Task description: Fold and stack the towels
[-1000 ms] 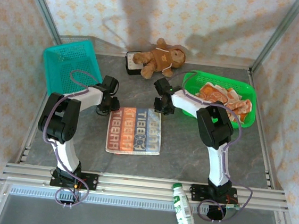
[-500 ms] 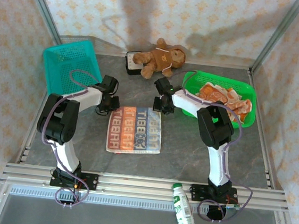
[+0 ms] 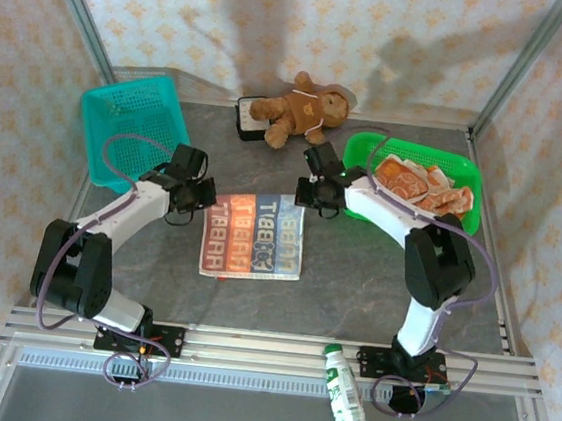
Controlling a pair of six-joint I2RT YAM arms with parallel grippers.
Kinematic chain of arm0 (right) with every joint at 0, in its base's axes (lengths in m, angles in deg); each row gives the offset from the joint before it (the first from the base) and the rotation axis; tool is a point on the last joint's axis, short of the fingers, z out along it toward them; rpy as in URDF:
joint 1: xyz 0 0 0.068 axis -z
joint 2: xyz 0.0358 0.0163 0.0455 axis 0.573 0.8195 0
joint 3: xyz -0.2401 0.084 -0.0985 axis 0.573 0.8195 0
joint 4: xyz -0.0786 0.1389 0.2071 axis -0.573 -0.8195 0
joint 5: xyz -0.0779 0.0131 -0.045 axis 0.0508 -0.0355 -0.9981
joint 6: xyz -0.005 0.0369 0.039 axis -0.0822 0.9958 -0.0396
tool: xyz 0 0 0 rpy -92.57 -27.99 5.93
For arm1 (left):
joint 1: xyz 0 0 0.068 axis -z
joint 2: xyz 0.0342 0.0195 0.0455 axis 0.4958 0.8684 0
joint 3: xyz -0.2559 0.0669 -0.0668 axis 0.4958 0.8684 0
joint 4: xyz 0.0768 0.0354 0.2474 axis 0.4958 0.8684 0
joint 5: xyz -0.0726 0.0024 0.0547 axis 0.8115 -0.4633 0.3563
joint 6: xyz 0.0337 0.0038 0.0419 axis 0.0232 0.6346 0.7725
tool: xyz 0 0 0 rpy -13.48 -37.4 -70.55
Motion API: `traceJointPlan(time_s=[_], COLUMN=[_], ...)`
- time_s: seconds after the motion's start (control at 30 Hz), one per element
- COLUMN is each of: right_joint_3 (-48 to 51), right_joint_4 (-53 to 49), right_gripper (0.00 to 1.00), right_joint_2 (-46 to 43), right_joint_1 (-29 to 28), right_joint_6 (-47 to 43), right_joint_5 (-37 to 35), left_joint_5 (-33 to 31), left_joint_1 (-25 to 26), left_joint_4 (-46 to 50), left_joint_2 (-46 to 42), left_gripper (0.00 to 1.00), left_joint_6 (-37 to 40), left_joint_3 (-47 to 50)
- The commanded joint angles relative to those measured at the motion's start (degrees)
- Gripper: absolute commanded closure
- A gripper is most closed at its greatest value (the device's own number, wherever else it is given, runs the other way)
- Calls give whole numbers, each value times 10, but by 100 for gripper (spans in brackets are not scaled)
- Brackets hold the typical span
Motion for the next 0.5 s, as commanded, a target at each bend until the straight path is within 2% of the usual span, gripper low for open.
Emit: traceJointPlan(time_s=[0.0,0.17,0.2,0.23,0.27,0.3,0.37,0.4,0.47], right_joint_3=[50,147,165,184,200,209,223,226,221], right_joint_4=[23,63,70,75,81,81,81,80,74], right_gripper=[100,100,100,89,73,65,58,57,57], right_joint_2=[-47,-109,-122,-137,-150,-160,-176,-180,-180], right_joint_1=[-22,-73,-83,-95,-107,-115,-126,-127,-127], right_joint_6=[-1,27,34,43,53,62,83,91,100], right_joint_5=[-19,-49,-55,-62,-65,-68,-74,-74,-79], left_joint_5=[-15,-72,-82,-91,-95,-94,-86,-85,-88], left_joint_1=[10,67,78,88,95,100,108,109,108], left_joint_4=[-13,-16,-13,-7,1,5,14,18,29], left_joint_2=[-49,-147,-165,-187,-209,-228,-269,-282,-301], left_gripper=[100,100,95,79,68,62,44,41,41], left_joint_6=[-17,-38,-48,-59,-75,-88,-114,-122,-133], left_joint_3=[44,121,137,152,168,181,201,205,204])
